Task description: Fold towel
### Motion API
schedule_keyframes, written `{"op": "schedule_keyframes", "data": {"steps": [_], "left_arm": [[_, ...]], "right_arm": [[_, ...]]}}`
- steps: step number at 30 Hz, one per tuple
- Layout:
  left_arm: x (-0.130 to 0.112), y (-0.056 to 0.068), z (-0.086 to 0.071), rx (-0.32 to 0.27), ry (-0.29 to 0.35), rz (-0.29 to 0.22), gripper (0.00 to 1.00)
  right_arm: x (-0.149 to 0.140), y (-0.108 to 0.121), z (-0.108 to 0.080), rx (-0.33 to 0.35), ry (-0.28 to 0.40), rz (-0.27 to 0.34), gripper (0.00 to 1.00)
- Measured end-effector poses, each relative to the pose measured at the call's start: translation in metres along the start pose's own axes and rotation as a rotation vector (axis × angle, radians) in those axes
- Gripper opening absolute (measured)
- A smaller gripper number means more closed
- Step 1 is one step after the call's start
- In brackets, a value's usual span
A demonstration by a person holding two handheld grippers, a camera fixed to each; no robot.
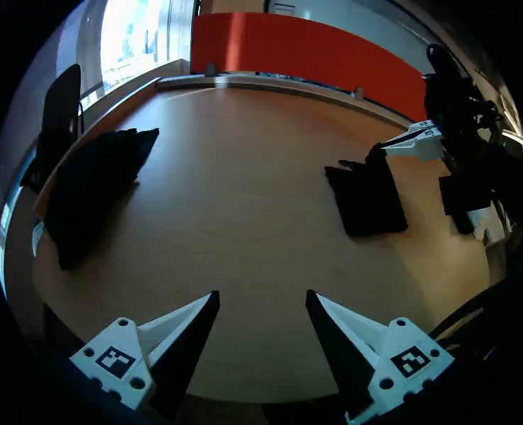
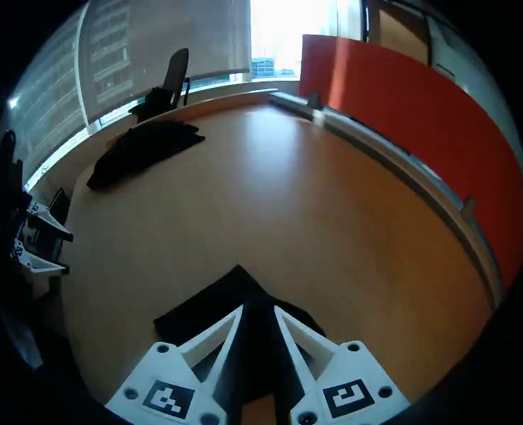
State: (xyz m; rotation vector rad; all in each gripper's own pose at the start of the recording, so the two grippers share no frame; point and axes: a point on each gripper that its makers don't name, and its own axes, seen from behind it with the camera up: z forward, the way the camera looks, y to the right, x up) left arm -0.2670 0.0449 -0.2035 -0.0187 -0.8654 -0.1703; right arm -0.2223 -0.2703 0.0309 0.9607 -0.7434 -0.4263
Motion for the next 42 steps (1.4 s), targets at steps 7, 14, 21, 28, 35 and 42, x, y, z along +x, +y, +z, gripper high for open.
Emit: {"op": "schedule_keyframes", "data": {"steps": [7, 14, 21, 28, 35, 42], "left_arm": [[0.001, 0.003, 0.001, -0.005, -0.001, 0.006, 0.9], [0.004, 0.005, 0.002, -0.01, 0.0, 0.014, 0.9], [0.006, 0.006, 0.004, -0.017, 0.0, 0.022, 0.9], [0.008, 0.009, 0.006, -0.026, -0.004, 0.039, 0.9], [0.009, 0.011, 0.007, -0.033, -0.007, 0.051, 0.9], [0.009, 0.013, 0.007, -0.038, -0.01, 0.058, 0.9]], "right_arm": [[-0.006, 0.003, -0.004, -0.028, 0.002, 0.007, 0.6], [-0.02, 0.0, -0.012, -0.049, 0.003, 0.022, 0.82], [-0.048, -0.006, -0.023, -0.066, -0.014, 0.053, 0.82], [-0.084, -0.016, -0.034, -0.076, -0.047, 0.087, 0.82], [-0.113, -0.024, -0.043, -0.085, -0.078, 0.118, 0.82], [-0.126, -0.03, -0.044, -0.086, -0.09, 0.141, 0.82]]}}
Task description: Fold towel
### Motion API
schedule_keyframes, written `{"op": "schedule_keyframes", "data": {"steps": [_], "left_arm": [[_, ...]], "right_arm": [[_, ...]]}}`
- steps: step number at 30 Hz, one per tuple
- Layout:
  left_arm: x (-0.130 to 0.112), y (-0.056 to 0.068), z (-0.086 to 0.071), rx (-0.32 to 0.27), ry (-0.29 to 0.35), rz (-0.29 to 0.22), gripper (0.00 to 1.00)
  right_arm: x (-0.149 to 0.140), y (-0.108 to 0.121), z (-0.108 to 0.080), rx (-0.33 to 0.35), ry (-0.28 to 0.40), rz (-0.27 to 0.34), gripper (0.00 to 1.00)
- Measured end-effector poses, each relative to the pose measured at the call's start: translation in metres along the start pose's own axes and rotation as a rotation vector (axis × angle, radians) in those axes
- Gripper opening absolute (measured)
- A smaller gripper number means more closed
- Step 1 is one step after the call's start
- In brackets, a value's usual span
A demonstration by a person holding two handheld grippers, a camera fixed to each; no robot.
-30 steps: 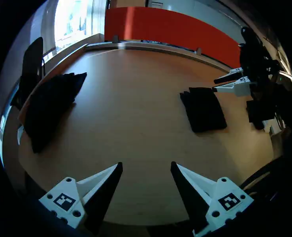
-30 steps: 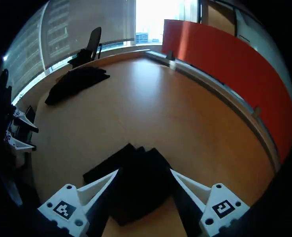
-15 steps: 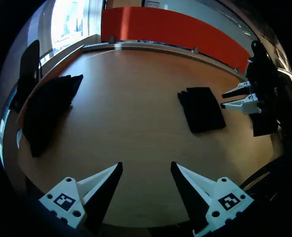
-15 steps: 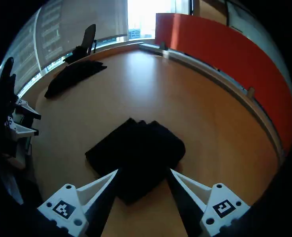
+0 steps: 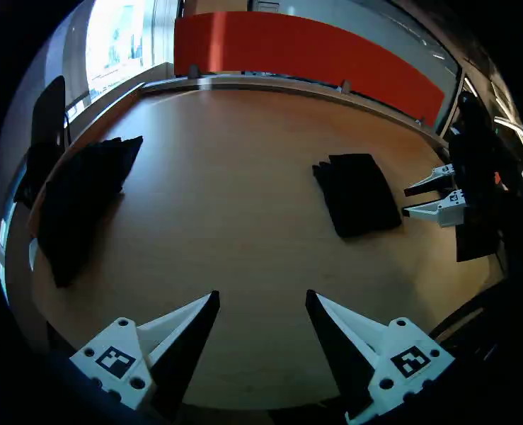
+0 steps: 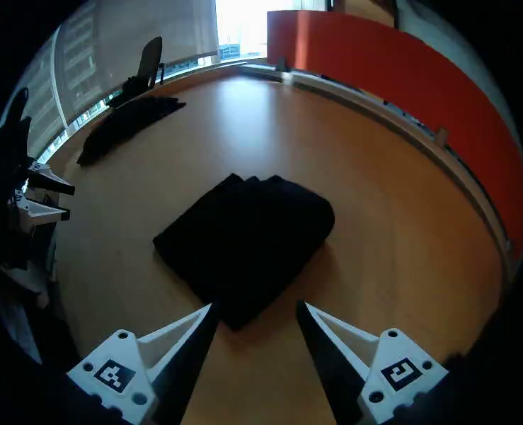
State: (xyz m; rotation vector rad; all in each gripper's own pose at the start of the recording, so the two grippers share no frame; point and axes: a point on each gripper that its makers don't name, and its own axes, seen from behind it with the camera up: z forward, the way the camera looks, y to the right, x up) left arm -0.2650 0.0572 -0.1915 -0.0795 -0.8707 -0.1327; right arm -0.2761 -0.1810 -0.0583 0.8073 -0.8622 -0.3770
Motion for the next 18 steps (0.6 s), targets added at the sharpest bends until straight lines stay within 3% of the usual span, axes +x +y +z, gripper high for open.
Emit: {"op": "schedule_keyframes", "data": {"steps": [7, 18], "left_arm": [[-0.001, 0.001, 0.001, -0.002, -0.003, 0.004, 0.9], [-0.002, 0.001, 0.001, -0.001, -0.005, 0.005, 0.9]], "right_arm": [[-0.019, -0.007, 0.003, 0.005, -0.03, 0.004, 0.78], [-0.034, -0.018, 0.011, 0.022, -0.055, 0.021, 0.55]]}}
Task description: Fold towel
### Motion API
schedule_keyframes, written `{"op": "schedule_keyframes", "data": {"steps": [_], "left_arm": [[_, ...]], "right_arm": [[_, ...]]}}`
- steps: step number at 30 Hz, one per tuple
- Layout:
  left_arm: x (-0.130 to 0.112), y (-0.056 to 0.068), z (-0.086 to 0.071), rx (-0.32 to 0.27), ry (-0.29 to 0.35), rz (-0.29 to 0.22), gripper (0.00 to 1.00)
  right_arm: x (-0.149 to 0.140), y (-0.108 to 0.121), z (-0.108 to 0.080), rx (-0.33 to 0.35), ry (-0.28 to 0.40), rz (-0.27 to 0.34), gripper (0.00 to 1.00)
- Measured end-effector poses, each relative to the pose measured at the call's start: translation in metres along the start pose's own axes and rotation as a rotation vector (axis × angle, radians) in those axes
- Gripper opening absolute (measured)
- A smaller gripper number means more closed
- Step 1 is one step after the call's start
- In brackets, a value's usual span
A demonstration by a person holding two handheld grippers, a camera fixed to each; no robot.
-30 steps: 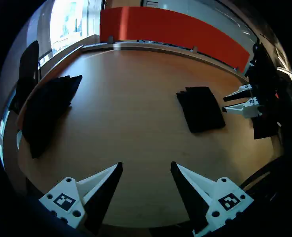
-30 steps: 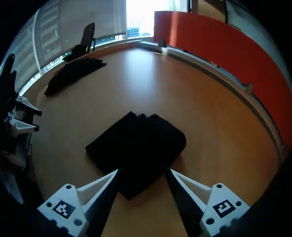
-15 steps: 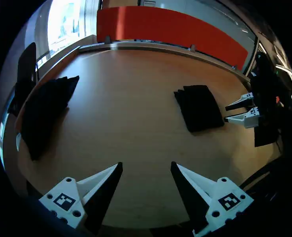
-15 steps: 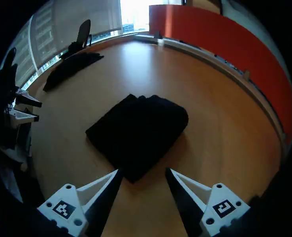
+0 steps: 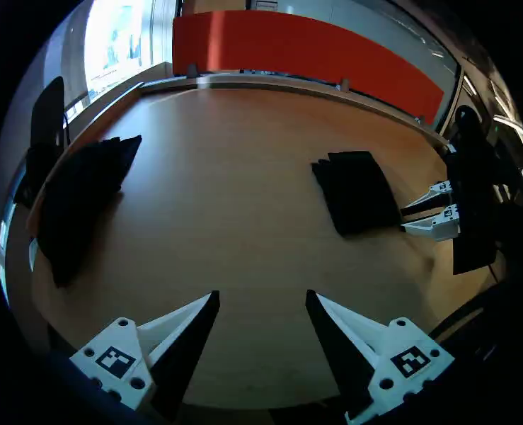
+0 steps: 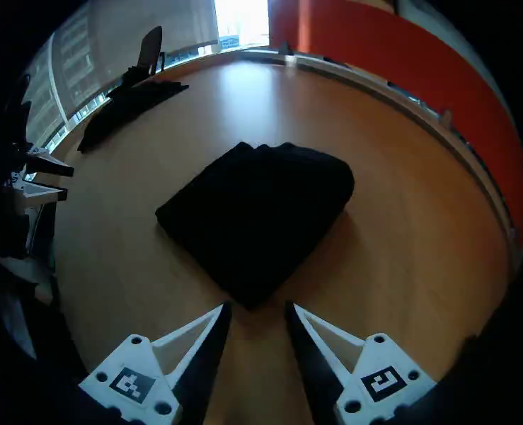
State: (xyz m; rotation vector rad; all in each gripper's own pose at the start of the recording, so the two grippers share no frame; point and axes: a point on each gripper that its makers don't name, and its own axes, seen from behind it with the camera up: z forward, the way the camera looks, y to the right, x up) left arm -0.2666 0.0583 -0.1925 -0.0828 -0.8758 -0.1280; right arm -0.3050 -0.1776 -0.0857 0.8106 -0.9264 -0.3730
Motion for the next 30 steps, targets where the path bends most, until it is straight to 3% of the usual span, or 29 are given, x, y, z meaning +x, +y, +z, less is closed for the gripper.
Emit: {"op": "schedule_keyframes", "data": {"steps": [11, 17, 25, 30], "left_arm": [[-0.0013, -0.0001, -0.0003, 0.001, 0.001, -0.003, 0.9], [-0.0024, 0.0011, -0.0002, 0.0, 0.001, -0.001, 0.9], [-0.0022, 0.0008, -0.0004, 0.0, 0.001, -0.001, 0.9], [-0.0021, 0.0004, -0.0007, 0.001, 0.003, -0.001, 0.9]], "right_arm": [[0.0002, -0.0036, 0.0059, 0.003, -0.001, -0.003, 0.39], [-0.0004, -0.0022, 0.0053, -0.006, 0.001, -0.004, 0.25], [-0.0009, -0.0029, 0.0048, -0.018, 0.003, -0.03, 0.2], [-0.0013, -0.001, 0.0048, -0.026, 0.007, -0.035, 0.07]]}}
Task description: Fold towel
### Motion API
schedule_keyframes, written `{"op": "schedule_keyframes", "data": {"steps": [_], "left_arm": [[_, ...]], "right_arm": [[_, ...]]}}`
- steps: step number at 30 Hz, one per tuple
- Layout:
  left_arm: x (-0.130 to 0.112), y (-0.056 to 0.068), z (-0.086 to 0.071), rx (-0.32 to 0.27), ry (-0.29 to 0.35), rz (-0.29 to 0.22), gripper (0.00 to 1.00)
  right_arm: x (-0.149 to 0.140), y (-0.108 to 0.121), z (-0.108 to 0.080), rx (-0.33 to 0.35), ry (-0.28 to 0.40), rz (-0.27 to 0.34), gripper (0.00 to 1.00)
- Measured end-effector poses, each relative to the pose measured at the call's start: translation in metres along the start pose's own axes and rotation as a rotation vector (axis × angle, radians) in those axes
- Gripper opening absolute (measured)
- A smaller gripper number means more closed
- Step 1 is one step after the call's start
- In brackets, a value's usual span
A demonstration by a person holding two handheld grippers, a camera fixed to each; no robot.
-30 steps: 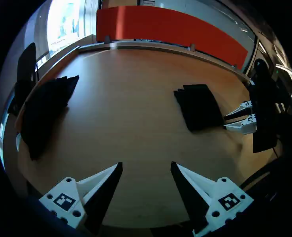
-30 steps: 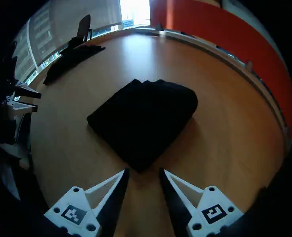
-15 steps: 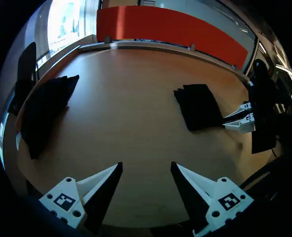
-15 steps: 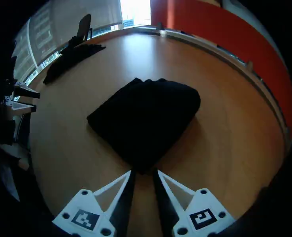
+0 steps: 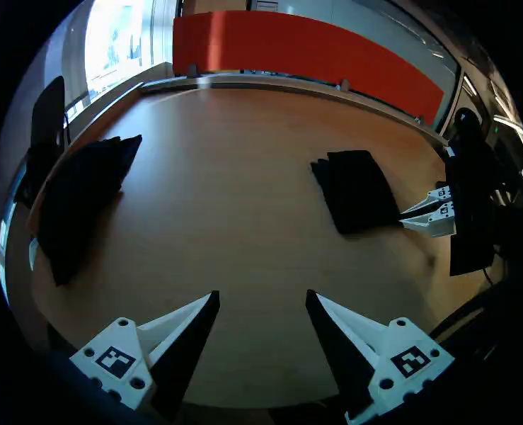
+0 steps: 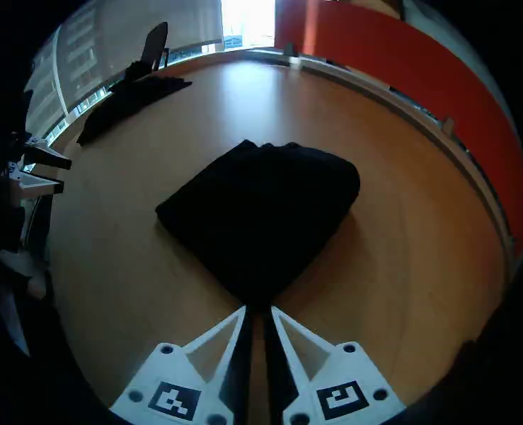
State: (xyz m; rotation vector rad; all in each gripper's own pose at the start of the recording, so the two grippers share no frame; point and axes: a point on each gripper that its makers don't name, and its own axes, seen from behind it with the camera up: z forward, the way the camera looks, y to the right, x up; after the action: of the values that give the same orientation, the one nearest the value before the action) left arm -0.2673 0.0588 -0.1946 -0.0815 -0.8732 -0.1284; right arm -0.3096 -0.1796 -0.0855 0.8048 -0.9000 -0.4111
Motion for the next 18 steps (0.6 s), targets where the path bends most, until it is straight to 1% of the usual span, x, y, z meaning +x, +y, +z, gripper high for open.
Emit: {"op": "schedule_keyframes", "data": {"steps": [1, 5, 9, 14, 18], "left_arm": [[0.0, 0.0, 0.0, 0.001, 0.0, 0.0, 0.9], [0.001, 0.0, -0.001, 0.002, 0.003, 0.0, 0.9], [0.002, 0.0, -0.001, 0.0, 0.005, 0.002, 0.9], [0.007, 0.001, 0.0, -0.005, 0.014, 0.004, 0.9], [0.013, 0.004, 0.001, -0.013, 0.026, 0.008, 0.9]], "right_arm": [[0.0, 0.0, 0.0, 0.0, 0.001, 0.002, 0.04], [0.002, 0.001, 0.002, -0.003, 0.011, 0.011, 0.02], [0.01, 0.005, -0.002, -0.012, 0.033, 0.014, 0.02], [0.03, 0.015, -0.017, -0.03, 0.069, 0.0, 0.02], [0.054, 0.026, -0.035, -0.049, 0.099, -0.036, 0.02]]}}
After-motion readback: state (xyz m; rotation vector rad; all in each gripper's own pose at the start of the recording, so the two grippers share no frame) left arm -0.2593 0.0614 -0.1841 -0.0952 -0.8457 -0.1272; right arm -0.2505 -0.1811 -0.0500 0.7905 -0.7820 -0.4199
